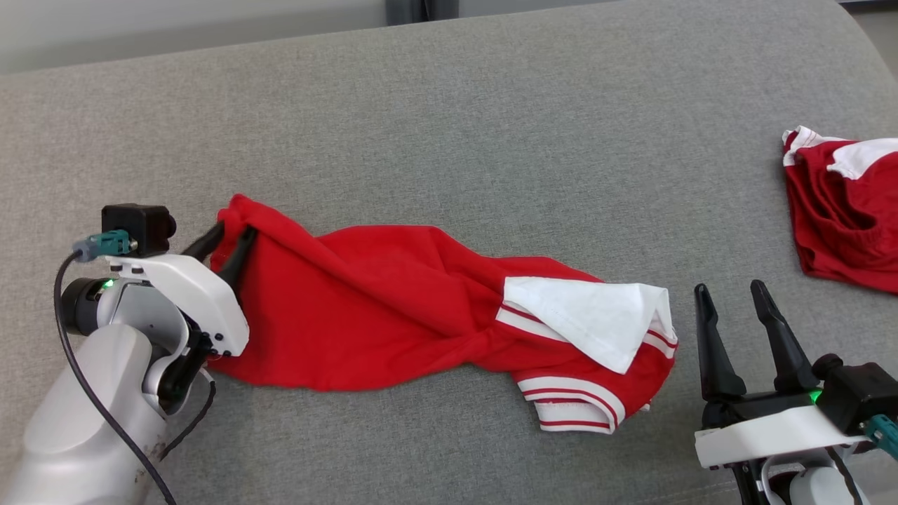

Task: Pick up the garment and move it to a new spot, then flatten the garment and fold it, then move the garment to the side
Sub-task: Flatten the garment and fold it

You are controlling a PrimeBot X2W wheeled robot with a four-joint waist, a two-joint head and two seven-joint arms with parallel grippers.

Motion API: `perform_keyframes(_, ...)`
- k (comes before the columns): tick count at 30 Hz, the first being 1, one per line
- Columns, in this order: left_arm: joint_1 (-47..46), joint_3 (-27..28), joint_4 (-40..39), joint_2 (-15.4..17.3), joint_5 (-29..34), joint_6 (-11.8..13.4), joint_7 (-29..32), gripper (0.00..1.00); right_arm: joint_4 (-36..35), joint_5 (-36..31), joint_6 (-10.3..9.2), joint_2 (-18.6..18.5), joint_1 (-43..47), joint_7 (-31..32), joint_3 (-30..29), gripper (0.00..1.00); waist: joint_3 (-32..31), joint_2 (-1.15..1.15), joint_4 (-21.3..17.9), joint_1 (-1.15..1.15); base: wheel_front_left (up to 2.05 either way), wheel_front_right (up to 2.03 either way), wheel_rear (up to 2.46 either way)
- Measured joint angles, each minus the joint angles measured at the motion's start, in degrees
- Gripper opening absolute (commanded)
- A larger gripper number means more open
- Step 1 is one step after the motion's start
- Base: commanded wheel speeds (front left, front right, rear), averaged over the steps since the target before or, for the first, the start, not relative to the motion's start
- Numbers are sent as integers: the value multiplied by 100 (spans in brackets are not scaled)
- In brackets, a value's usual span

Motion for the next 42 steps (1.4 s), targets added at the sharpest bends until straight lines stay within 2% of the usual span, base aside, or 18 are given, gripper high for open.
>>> perform_keyframes(2, -15, 4, 159, -74, 107, 9, -357, 100, -31, -1, 1, 1, -30, -1, -18, 100, 5, 0, 31, 0, 0, 0, 0)
perform_keyframes(7, 54, 154, 229, -148, 244, 267, -1249, 100, -120, -24, 1, -2, -41, -1, -32, 100, -29, 0, 179, 0, 0, 0, 0)
perform_keyframes(10, 302, 324, 4, -151, 254, 467, -1768, 100, -162, -53, 0, -31, -41, -1, -9, 100, -85, 0, 287, 0, 0, 0, 0)
perform_keyframes(13, 606, 555, -346, -143, 192, 626, -1991, 100, -198, -62, 1, -54, -42, -1, 56, 100, -171, 0, 406, 0, 0, 0, 0)
perform_keyframes(20, 1494, 1102, -1533, -9, 285, 1055, -2161, 100, -227, -144, 1, -97, -48, -1, 142, 100, -451, 0, 665, 0, 0, 0, 0)
perform_keyframes(26, 2312, 1414, -2501, -3, 837, 1260, -2173, 100, -108, -196, 1, -152, -11, -2, 151, 100, -739, 0, 851, 0, 0, 0, 0)
perform_keyframes(32, 3018, 1287, -2767, 62, 1302, 1339, -2172, 100, 52, -303, 0, -194, 181, 27, 200, 100, -1049, 0, 960, 0, 0, 0, 0)
perform_keyframes(42, 3598, 1110, -3042, 102, 1362, 1500, -1987, 100, 45, -364, 1, -159, 620, 211, 127, 100, -1504, 0, 958, 0, 0, 0, 0)
